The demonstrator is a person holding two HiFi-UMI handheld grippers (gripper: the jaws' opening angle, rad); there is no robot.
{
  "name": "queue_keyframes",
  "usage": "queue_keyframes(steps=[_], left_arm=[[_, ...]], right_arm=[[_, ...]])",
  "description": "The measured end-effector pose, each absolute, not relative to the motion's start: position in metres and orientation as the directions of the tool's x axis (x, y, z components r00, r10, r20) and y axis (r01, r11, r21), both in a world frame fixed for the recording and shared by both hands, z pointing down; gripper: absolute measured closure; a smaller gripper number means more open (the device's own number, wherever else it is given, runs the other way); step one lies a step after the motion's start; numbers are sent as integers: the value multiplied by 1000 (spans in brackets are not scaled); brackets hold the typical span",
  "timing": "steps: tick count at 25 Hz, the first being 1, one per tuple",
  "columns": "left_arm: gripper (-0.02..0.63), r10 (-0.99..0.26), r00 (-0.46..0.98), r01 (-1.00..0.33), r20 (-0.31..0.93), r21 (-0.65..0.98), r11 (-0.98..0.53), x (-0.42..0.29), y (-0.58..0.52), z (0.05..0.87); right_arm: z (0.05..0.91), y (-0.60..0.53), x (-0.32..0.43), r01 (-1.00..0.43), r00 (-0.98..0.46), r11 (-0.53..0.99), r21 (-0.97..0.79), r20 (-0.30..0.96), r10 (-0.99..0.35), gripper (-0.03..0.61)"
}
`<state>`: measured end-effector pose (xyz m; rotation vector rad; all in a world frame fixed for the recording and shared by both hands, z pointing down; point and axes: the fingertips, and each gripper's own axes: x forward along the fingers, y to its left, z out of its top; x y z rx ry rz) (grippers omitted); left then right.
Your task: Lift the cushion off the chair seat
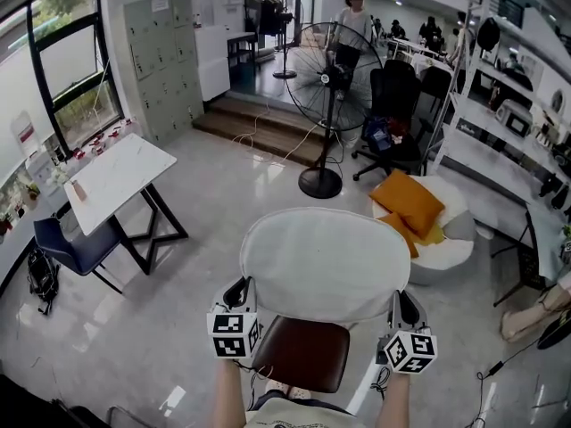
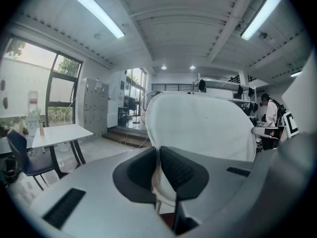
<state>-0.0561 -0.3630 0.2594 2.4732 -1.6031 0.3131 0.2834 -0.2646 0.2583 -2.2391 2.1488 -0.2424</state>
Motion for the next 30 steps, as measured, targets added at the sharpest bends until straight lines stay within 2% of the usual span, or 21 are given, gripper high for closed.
queue_keyframes(steps=[30], left_arm=[[571, -881, 402, -913, 250, 32, -407, -79, -378, 246]], right_arm=[[241, -279, 260, -993, 33, -42, -110, 77, -996, 535]])
